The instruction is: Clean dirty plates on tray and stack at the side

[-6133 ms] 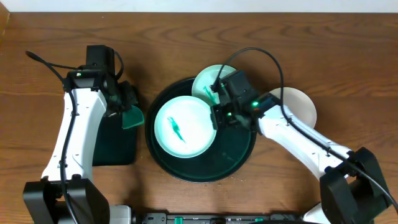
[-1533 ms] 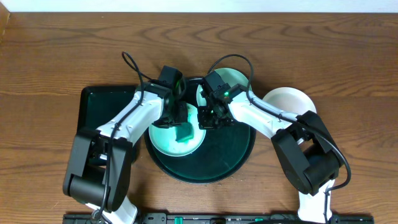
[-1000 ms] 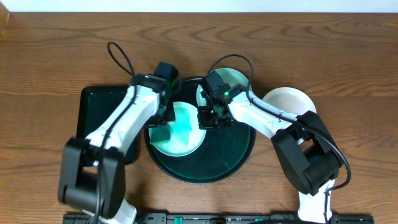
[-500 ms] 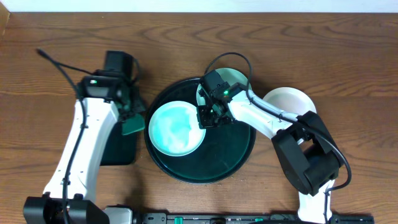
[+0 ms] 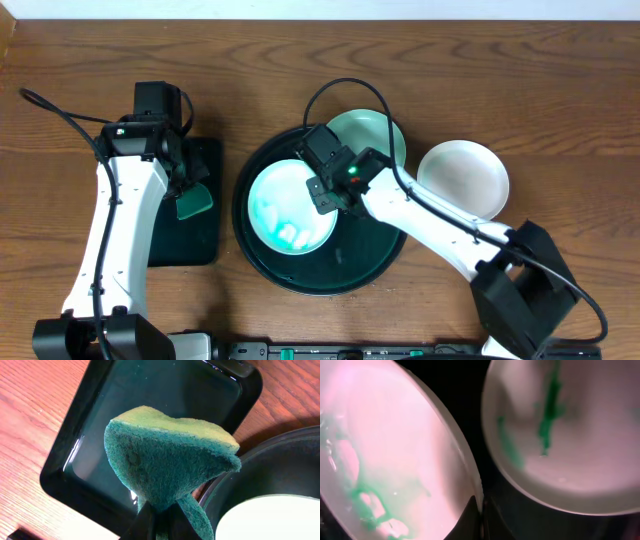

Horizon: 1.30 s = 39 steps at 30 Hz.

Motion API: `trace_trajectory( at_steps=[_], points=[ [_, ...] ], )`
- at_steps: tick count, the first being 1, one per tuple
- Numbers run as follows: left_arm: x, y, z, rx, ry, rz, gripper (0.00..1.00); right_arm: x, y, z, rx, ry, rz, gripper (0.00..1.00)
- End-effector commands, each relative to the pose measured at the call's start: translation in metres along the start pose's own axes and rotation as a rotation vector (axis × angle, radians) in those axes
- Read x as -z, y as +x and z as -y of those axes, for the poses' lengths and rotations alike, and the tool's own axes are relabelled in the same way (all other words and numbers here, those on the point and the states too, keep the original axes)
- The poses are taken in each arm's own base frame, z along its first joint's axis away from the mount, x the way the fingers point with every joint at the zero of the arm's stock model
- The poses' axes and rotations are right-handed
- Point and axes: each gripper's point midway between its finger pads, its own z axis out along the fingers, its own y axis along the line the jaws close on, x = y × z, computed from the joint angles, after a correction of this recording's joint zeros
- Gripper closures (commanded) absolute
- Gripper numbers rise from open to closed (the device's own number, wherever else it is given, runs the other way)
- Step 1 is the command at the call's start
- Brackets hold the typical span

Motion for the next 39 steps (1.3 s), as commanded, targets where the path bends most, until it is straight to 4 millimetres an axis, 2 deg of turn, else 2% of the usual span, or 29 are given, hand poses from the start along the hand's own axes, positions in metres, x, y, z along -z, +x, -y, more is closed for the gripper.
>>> trace_trajectory(
  at_steps=[1,6,10,19,24,28,35,39],
  points=[
    [-0.001,-0.003,-0.003,-0.015,-0.022,0.004,0.93,0.025,-0.02,0.013,0.082,0.153,0.123,0.99],
    [-0.002,-0.002,-0.004,-0.015,-0.023,0.001,0.93,0.051,-0.03,0.016,0.132,0.264,0.221,0.99],
    [-0.002,-0.002,-0.004,-0.015,-0.023,0.001,0.93,0.083,-0.04,0.019,0.152,0.378,0.33,0.99],
    [-0.002,-0.002,-0.004,-0.015,-0.023,0.001,0.93,0.144,-0.049,0.012,0.206,0.527,0.517,0.99],
    [-0.002,-0.002,-0.004,-0.015,-0.023,0.001,0.93,0.168,-0.054,0.003,0.27,0.623,0.599,0.99],
    [-0.002,-0.002,-0.004,-0.015,-0.023,0.001,0.93,0.188,-0.057,0.001,0.249,0.707,0.677,0.99],
    [-0.002,-0.002,-0.004,-0.015,-0.023,0.001,0.93,0.192,-0.058,-0.002,0.249,0.717,0.695,0.99],
    [-0.002,-0.002,-0.004,-0.015,-0.023,0.001,0.93,0.171,-0.058,-0.01,0.275,0.587,0.637,0.99]
  ],
)
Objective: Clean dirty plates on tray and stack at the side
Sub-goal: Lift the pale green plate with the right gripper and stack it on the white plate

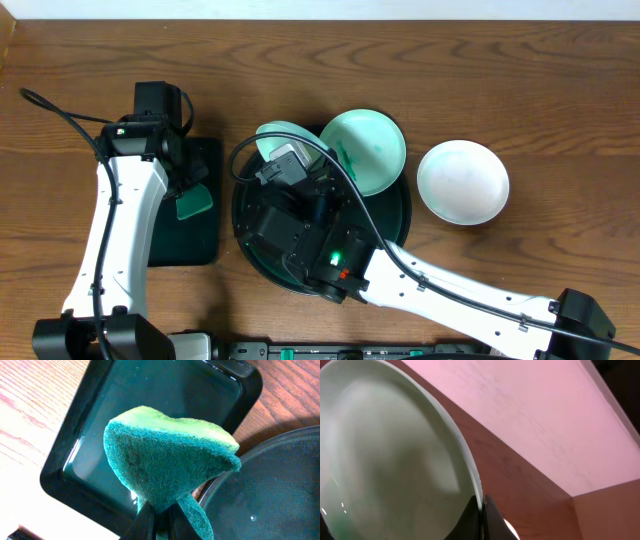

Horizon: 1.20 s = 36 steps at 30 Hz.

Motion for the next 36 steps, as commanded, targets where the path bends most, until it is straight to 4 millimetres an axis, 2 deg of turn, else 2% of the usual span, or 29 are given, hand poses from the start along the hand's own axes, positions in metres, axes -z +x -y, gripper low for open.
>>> trace_trajectory(
  at_steps=[1,7,11,14,18,21,22,26,28,32,36],
  points=[
    [-0.002,-0.002,-0.004,-0.015,-0.023,0.001,0.93,-0.004,-0.004,-0.005,-0.042,-0.113,-0.019,0.99],
    [-0.002,-0.002,-0.004,-0.015,-0.023,0.001,0.93,-0.024,0.014,-0.037,-0.165,-0.412,-0.149,0.99],
    [-0.002,-0.002,-0.004,-0.015,-0.023,0.001,0.93,-0.038,0.025,-0.04,-0.26,-0.561,-0.238,0.99],
    [-0.002,-0.002,-0.004,-0.015,-0.023,0.001,0.93,-0.046,0.03,-0.032,-0.347,-0.661,-0.294,0.99],
    [-0.002,-0.002,-0.004,-0.015,-0.023,0.0,0.93,-0.063,0.04,0.001,-0.491,-0.703,-0.359,0.99],
    [-0.002,-0.002,-0.004,-0.015,-0.023,0.0,0.93,-0.08,0.058,0.041,-0.61,-0.657,-0.419,0.99],
    [-0.002,-0.002,-0.004,-0.015,-0.023,0.001,0.93,-0.092,0.074,0.068,-0.674,-0.606,-0.456,0.99],
    [-0.002,-0.002,-0.004,-0.015,-0.023,0.0,0.93,-0.114,0.123,0.125,-0.803,-0.455,-0.575,0.99],
    [-0.002,-0.002,-0.004,-0.016,-0.024,0.0,0.93,-0.12,0.155,0.149,-0.856,-0.375,-0.652,0.99],
    [-0.002,-0.002,-0.004,-0.018,-0.023,0.0,0.93,-0.125,0.215,0.187,-0.959,-0.251,-0.805,0.99],
    [-0.002,-0.002,-0.004,-0.018,-0.023,0.0,0.93,-0.125,0.262,0.202,-1.021,-0.182,-0.92,0.99]
  ],
)
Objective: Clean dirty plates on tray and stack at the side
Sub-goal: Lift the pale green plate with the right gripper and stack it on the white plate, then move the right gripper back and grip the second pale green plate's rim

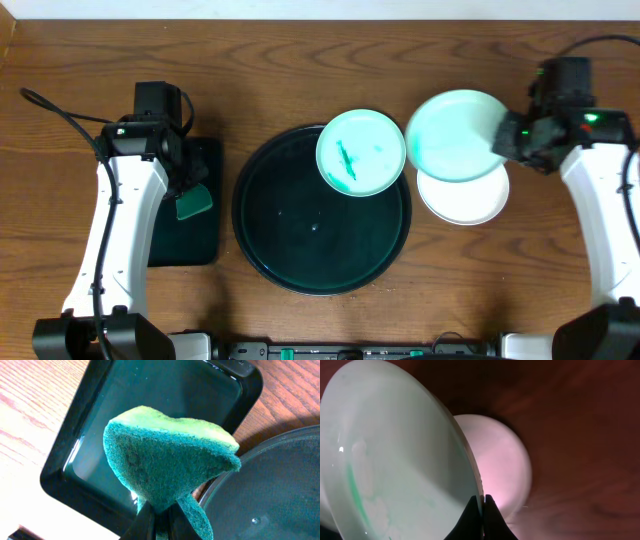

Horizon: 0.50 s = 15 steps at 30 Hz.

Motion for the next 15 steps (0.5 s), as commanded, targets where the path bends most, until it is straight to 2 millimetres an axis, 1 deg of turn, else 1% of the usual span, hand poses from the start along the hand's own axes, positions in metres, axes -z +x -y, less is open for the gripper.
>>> trace_trajectory(
  at_steps=[1,4,7,10,12,13,14,15],
  points=[
    [-0.002,-0.002,-0.004,-0.015,-0.022,0.002,0.93,-0.017,0.005,0.027,-0.087,0.03,-0.058,0.99],
    [-0.002,-0.002,-0.004,-0.015,-0.022,0.002,0.93,-0.035,0.014,0.04,-0.117,0.054,-0.103,0.99],
    [-0.002,-0.002,-0.004,-0.015,-0.022,0.002,0.93,-0.058,0.027,0.045,-0.122,0.068,-0.147,0.99],
    [-0.002,-0.002,-0.004,-0.015,-0.022,0.002,0.93,-0.076,0.04,0.048,-0.121,0.079,-0.186,0.99],
    [-0.002,-0.002,-0.004,-0.015,-0.022,0.002,0.93,-0.085,0.049,0.051,-0.121,0.089,-0.22,0.99],
    [-0.002,-0.002,-0.004,-0.015,-0.022,0.002,0.93,-0.086,0.051,0.051,-0.121,0.09,-0.229,0.99],
    [-0.002,-0.002,-0.004,-0.015,-0.022,0.002,0.93,-0.087,0.053,0.051,-0.121,0.09,-0.235,0.96],
    [-0.002,-0.002,-0.004,-0.015,-0.022,0.002,0.93,-0.087,0.054,0.051,-0.122,0.088,-0.239,0.92]
  ],
)
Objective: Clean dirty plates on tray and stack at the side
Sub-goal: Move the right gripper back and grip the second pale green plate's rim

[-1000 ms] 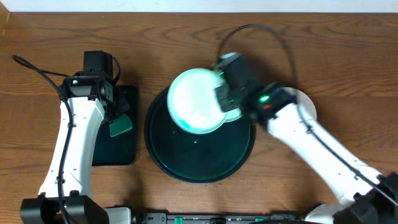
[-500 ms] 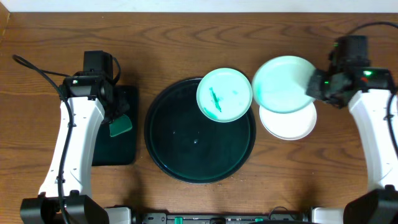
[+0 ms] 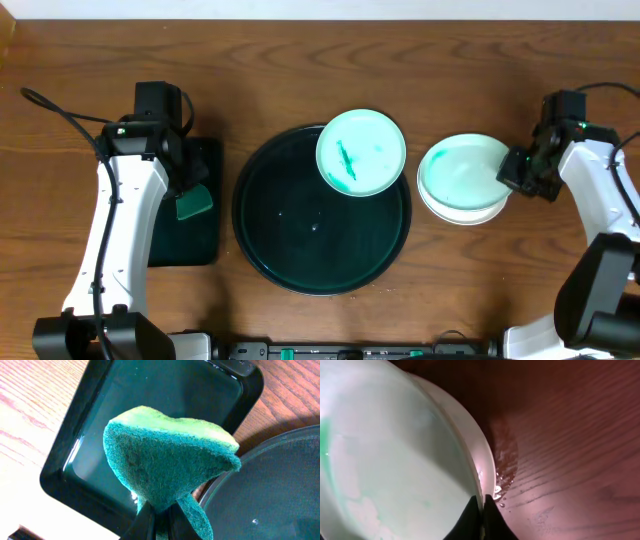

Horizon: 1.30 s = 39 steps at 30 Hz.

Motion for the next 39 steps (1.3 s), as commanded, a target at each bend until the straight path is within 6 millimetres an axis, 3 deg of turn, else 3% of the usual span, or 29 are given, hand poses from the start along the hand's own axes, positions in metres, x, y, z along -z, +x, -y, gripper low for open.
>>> trace_trajectory(
  at_steps=[1,4,7,11,12,16,19,22,27,32,39],
  points=[
    [-0.001,-0.002,-0.004,-0.014,-0.021,0.004,0.93,-0.002,0.003,-0.003,-0.009,-0.02,-0.016,0.84],
    [-0.001,-0.002,-0.004,-0.014,-0.021,0.004,0.93,0.002,0.004,-0.016,0.039,-0.087,-0.028,0.7],
    [-0.001,-0.002,-0.004,-0.014,-0.021,0.004,0.93,0.013,0.004,-0.041,0.124,-0.186,-0.033,0.64],
    [-0.001,-0.002,-0.004,-0.015,-0.022,0.002,0.93,0.034,-0.001,-0.084,0.295,-0.299,0.016,0.61],
    [-0.001,-0.002,-0.004,-0.015,-0.023,0.001,0.93,0.046,-0.007,-0.109,0.385,-0.328,0.074,0.59],
    [-0.001,-0.002,-0.004,-0.015,-0.023,0.001,0.93,0.066,-0.014,-0.158,0.542,-0.349,0.19,0.49],
    [-0.001,-0.002,-0.004,-0.015,-0.023,0.001,0.93,0.063,-0.017,-0.191,0.663,-0.314,0.234,0.49],
    [-0.001,-0.002,-0.004,-0.015,-0.023,0.001,0.93,0.043,-0.013,-0.22,0.786,-0.304,0.192,0.51],
    [-0.001,-0.002,-0.004,-0.015,-0.023,0.001,0.93,0.007,-0.005,-0.235,0.879,-0.293,0.104,0.56],
    [-0.001,-0.002,-0.004,-0.015,-0.023,0.001,0.93,-0.02,0.003,-0.235,0.887,-0.283,0.041,0.6],
    [-0.001,-0.002,-0.004,-0.015,-0.023,0.001,0.93,-0.033,0.007,-0.234,0.885,-0.283,0.01,0.74]
  ],
)
